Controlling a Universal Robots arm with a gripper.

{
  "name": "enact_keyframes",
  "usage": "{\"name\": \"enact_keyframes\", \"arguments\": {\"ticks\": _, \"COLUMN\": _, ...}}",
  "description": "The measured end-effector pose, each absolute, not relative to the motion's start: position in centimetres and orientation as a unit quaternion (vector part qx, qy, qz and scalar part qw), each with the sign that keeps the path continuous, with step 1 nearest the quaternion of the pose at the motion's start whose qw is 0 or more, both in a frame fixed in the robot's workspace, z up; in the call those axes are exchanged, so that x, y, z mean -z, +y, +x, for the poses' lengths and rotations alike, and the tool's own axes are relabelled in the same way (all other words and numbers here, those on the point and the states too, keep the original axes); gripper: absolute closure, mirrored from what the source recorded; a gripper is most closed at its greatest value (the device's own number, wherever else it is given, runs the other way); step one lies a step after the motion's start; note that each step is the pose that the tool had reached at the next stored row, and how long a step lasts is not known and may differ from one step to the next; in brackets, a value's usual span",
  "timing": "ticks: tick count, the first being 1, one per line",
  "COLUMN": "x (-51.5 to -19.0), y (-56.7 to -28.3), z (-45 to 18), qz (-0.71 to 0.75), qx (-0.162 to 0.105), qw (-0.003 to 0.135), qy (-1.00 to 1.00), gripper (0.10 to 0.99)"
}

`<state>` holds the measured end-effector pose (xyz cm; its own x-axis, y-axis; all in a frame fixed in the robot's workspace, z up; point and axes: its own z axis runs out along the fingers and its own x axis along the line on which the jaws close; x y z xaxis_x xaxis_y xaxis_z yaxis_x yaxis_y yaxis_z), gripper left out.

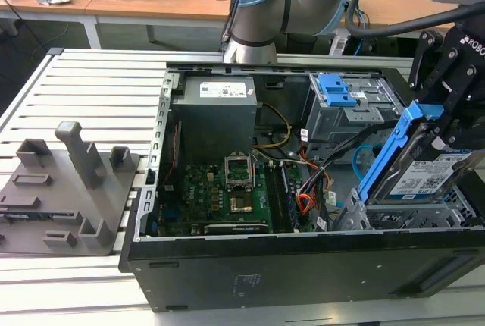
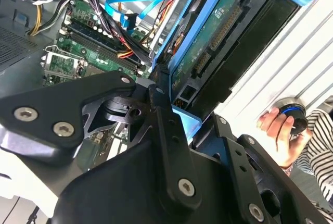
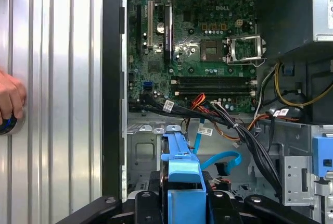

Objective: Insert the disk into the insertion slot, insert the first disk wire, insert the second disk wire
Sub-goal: 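Insert the disk into the insertion slot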

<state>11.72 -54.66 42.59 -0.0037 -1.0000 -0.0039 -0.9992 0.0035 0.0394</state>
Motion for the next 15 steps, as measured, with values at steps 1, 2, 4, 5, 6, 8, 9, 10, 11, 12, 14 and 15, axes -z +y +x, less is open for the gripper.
{"name": "enact_keyframes", "arguments": {"ticks": 1, "x": -42.5, "y": -54.7, "z": 11.7, "qz": 0.706, "qx": 0.015, "qw": 0.013, "qy": -0.708, "gripper": 0.722}}
{"name": "enact_keyframes", "arguments": {"ticks": 2, "x": -42.4, "y": -54.7, "z": 11.7, "qz": 0.706, "qx": 0.015, "qw": 0.013, "qy": -0.708, "gripper": 0.722}}
{"name": "enact_keyframes", "arguments": {"ticks": 4, "x": -42.0, "y": -54.7, "z": 11.7, "qz": 0.706, "qx": 0.015, "qw": 0.013, "qy": -0.708, "gripper": 0.722}}
{"name": "enact_keyframes", "arguments": {"ticks": 5, "x": -41.9, "y": -54.7, "z": 11.7, "qz": 0.706, "qx": 0.015, "qw": 0.013, "qy": -0.708, "gripper": 0.722}}
{"name": "enact_keyframes", "arguments": {"ticks": 6, "x": -41.8, "y": -54.7, "z": 11.7, "qz": 0.706, "qx": 0.015, "qw": 0.013, "qy": -0.708, "gripper": 0.722}}
{"name": "enact_keyframes", "arguments": {"ticks": 8, "x": -41.4, "y": -54.7, "z": 11.7, "qz": 0.706, "qx": 0.015, "qw": 0.013, "qy": -0.708, "gripper": 0.722}}
{"name": "enact_keyframes", "arguments": {"ticks": 9, "x": -41.2, "y": -54.7, "z": 11.7, "qz": 0.706, "qx": 0.015, "qw": 0.013, "qy": -0.708, "gripper": 0.722}}
{"name": "enact_keyframes", "arguments": {"ticks": 10, "x": -40.9, "y": -54.7, "z": 11.7, "qz": 0.706, "qx": 0.015, "qw": 0.013, "qy": -0.708, "gripper": 0.722}}
{"name": "enact_keyframes", "arguments": {"ticks": 11, "x": -40.7, "y": -54.7, "z": 11.7, "qz": 0.706, "qx": 0.015, "qw": 0.013, "qy": -0.708, "gripper": 0.722}}
{"name": "enact_keyframes", "arguments": {"ticks": 12, "x": -40.4, "y": -54.7, "z": 11.7, "qz": 0.706, "qx": 0.015, "qw": 0.013, "qy": -0.708, "gripper": 0.722}}
{"name": "enact_keyframes", "arguments": {"ticks": 14, "x": -40.0, "y": -54.7, "z": 11.7, "qz": 0.706, "qx": 0.015, "qw": 0.013, "qy": -0.708, "gripper": 0.722}}
{"name": "enact_keyframes", "arguments": {"ticks": 15, "x": -39.7, "y": -54.7, "z": 11.7, "qz": 0.706, "qx": 0.015, "qw": 0.013, "qy": -0.708, "gripper": 0.722}}
